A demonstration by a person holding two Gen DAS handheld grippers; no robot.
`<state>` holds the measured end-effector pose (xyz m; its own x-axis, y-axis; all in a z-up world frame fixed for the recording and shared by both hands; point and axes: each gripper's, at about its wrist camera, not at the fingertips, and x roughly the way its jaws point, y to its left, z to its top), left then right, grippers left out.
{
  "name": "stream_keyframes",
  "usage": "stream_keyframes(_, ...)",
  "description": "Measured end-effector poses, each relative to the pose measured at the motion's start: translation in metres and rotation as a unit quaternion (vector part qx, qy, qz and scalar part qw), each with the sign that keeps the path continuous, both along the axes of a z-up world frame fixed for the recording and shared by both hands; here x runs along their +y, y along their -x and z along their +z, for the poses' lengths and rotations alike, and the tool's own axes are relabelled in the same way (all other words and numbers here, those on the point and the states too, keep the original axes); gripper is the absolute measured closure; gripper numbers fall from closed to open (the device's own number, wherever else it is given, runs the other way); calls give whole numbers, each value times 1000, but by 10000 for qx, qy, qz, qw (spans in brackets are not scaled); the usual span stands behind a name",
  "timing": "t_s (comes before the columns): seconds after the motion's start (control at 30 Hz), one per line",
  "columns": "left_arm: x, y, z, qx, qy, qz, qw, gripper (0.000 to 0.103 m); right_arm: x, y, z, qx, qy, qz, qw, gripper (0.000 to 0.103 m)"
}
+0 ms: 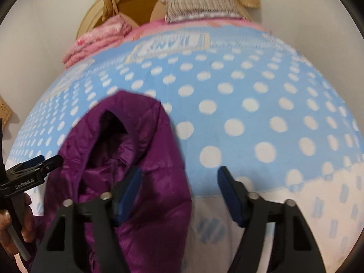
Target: Fold large clothes
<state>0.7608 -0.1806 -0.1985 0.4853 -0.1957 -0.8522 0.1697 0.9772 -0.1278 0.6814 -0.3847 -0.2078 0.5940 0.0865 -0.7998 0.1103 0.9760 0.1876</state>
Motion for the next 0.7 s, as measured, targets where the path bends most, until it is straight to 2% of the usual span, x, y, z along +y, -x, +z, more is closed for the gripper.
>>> stream_keyframes(0.03,-4,0,-2,-48,-35,-73,10000,39,2,-4,-8,109,77,28,9999,45)
stream_keyframes(0.07,-8,4,-1,-189,-123,-162,9996,52,5,-6,-15,177,187,83,9996,51)
stream_keyframes(0.1,-15,6,-1,-254,-162,-385,9988,85,9,-4,-14,96,338,145,9993,63)
stream_keyframes(0.13,-19,8,-1,-260,-168,-554,9980,99,14,-2,-14,33,434,263,9987,86)
stream_keyframes(0.17,-24,11,2,-310,-206,-645,9972,102,16,-1,-12,19,440,297,9986,94)
stream_keyframes(0.3,-28,28,28,-783,-301,-817,9931,103,19,16,6,-255,505,324,9979,97)
stream_keyframes(0.4,-21,43,55,-1075,-160,-877,9902,103,19,36,25,-527,563,357,9964,97)
stream_keyframes(0.5,-9,60,76,-1204,43,-872,9889,103,22,57,41,-784,656,415,9939,97)
stream_keyframes(0.7,12,117,112,-1596,518,-992,9808,103,33,103,69,-1310,651,441,9883,98)
